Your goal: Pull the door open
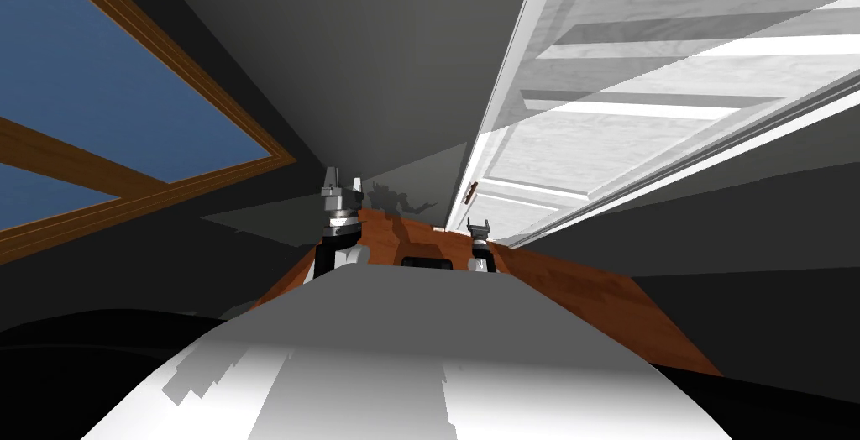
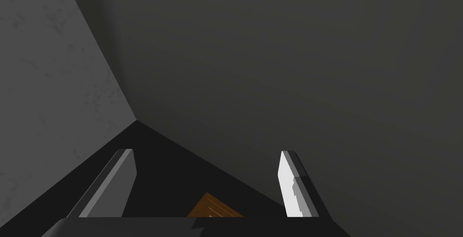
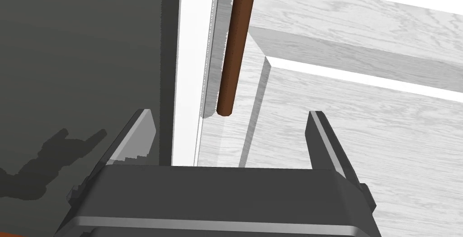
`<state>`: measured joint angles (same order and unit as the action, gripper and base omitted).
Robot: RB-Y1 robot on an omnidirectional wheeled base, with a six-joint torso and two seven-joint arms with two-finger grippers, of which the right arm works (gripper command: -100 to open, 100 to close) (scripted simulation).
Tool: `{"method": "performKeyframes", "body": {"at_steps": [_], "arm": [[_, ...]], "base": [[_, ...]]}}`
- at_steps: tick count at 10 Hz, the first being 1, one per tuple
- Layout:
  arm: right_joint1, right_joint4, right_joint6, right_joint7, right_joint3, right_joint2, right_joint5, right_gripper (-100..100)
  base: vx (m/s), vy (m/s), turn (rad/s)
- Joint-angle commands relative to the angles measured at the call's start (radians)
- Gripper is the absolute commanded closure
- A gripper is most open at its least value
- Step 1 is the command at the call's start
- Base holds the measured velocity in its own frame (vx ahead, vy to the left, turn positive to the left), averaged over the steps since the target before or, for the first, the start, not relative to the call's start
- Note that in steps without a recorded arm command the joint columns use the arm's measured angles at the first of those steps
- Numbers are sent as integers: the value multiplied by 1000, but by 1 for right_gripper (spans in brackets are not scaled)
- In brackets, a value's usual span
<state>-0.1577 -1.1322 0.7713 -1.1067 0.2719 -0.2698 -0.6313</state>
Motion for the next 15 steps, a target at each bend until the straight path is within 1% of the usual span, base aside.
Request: {"method": "performKeyframes", "body": {"at_steps": [1,2,3,6,7,11,12,13,14,15], "arm": [[9,27,7,-28,7,-4,-16,-100],[18,54,15,-52,13,-9,-30,-100],[23,67,19,-65,16,-11,-37,-100],[47,136,39,-128,32,-24,-74,-100],[51,147,42,-138,35,-26,-80,-100],[77,221,63,-205,52,-38,-119,-100],[81,232,66,-215,54,-40,-124,-100],[79,222,61,-204,52,-38,-120,-100],[73,226,65,-207,32,-38,-127,-100],[64,228,67,-208,10,-39,-133,-100]], "base": [[126,12,11],[133,12,16],[129,15,11],[151,17,14],[111,15,9],[114,10,11],[112,3,8],[44,3,2],[6,0,229],[-4,-11,382]]}}
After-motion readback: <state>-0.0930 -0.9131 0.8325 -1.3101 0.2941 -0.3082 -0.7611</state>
